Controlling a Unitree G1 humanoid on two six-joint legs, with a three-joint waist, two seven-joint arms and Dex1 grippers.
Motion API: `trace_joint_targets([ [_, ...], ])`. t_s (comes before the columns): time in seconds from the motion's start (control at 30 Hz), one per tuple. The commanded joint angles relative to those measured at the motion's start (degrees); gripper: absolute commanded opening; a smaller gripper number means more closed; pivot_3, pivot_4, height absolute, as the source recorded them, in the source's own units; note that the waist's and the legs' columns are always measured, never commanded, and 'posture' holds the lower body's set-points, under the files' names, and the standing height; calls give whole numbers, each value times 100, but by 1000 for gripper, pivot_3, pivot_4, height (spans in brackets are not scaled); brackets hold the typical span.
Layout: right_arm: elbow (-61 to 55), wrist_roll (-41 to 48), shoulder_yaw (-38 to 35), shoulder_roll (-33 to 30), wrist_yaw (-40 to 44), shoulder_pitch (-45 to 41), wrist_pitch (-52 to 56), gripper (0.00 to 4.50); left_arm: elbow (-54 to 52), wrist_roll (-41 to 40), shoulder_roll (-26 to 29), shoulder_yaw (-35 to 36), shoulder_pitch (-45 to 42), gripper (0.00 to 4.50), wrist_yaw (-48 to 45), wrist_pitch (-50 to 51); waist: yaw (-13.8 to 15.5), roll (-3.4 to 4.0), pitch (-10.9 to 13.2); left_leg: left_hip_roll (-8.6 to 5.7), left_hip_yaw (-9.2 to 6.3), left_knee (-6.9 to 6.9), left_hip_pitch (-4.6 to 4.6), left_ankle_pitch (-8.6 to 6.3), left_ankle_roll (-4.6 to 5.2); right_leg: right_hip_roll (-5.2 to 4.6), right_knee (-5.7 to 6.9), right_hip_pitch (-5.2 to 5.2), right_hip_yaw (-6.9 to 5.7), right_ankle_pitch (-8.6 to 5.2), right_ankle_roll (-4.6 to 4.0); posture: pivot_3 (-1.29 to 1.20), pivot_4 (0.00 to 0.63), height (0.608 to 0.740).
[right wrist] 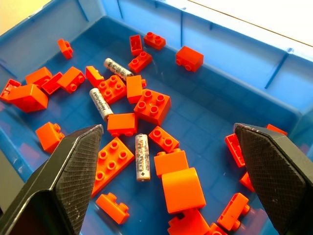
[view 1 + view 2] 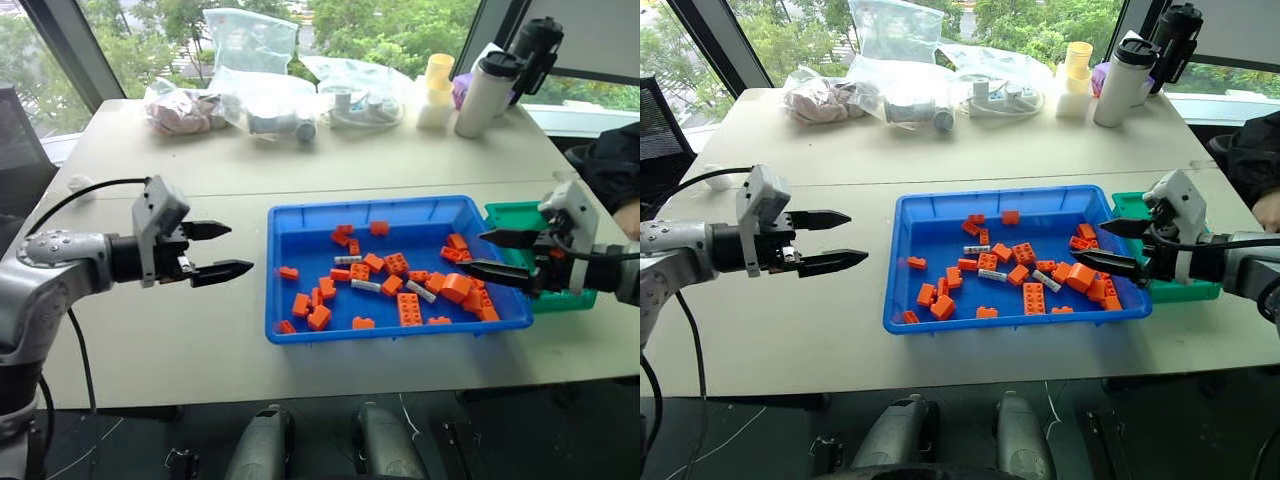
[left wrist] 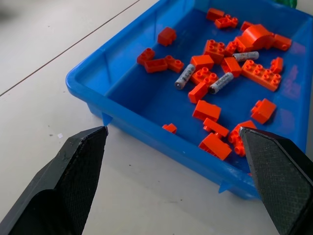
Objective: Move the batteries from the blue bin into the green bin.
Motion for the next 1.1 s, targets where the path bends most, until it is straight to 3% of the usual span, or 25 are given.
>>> trace_joint_targets([
  [0.03,-15,22,-163,-80,105,-32,-76,4432,-160,-174,59,199,-18,4500,7,41,4,0,0,-1,0,0,0,0,0,-1,0,1,0,0,0,0,150,740],
  [1.1,-15,-117,103,41,96,-174,-149,4432,-189,-50,229,28,-53,4500,24,-72,-1,0,0,-2,1,0,0,0,0,-1,0,-1,1,0,0,0,150,740],
])
